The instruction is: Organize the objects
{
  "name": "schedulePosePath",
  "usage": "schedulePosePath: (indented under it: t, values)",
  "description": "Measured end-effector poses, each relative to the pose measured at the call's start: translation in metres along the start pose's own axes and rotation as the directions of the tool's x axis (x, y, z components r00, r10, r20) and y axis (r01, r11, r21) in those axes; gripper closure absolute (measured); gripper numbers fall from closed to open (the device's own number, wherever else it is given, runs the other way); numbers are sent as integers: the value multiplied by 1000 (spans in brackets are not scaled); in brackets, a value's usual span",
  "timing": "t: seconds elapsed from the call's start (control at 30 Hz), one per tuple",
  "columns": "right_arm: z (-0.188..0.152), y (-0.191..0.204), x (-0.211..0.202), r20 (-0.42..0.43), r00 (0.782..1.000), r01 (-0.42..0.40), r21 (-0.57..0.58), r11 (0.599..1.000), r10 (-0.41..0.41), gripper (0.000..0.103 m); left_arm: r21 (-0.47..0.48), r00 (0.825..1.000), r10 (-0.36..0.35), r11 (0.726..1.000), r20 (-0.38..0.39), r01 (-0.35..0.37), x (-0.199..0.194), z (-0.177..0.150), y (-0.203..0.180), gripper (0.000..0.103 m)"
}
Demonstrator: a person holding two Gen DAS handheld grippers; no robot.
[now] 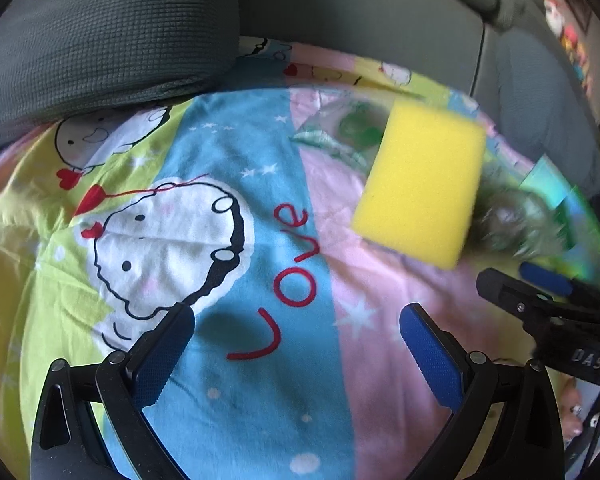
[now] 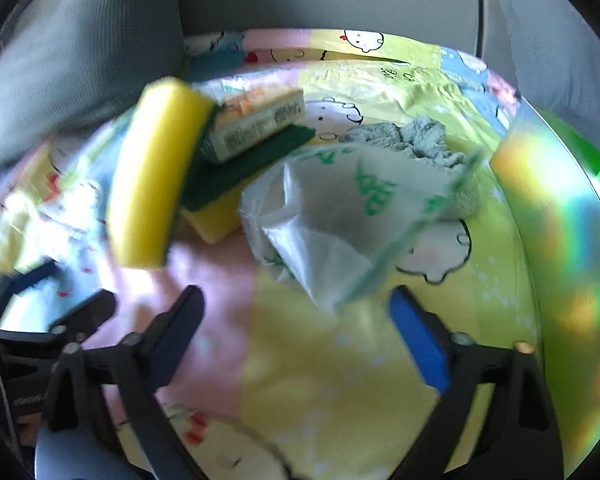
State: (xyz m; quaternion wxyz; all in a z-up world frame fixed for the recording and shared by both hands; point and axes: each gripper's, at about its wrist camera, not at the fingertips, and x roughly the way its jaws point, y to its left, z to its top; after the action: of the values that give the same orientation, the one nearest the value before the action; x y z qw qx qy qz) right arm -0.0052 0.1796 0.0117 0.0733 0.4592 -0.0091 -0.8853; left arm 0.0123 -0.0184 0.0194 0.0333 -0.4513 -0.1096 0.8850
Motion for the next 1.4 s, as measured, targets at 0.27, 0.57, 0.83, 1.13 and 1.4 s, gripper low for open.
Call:
schedulePosePath:
  t: [0.27, 0.57, 0.83, 1.13, 1.4]
  values:
    - [28, -16, -77, 130, 981, -158, 129, 979, 142, 15, -154, 969, -202, 963, 140, 223, -40, 44, 9, 0]
    - [76, 0, -63, 130, 969, -233, 226, 946, 208, 46, -169, 950, -298, 936, 88, 309, 8, 67, 1, 1]
    - [68, 7, -17, 42, 967, -254, 217, 943, 251, 58, -156, 911, -413, 899, 16, 410, 38, 59, 0, 21]
    - [61, 5, 1, 12, 974, -222, 242, 945, 225, 57, -121, 893, -451, 886, -2, 447, 34, 53, -11, 36]
    - [57, 5, 8, 2, 974, -221, 242, 945, 228, 57, -64, 906, -424, 904, -10, 422, 26, 50, -23, 40]
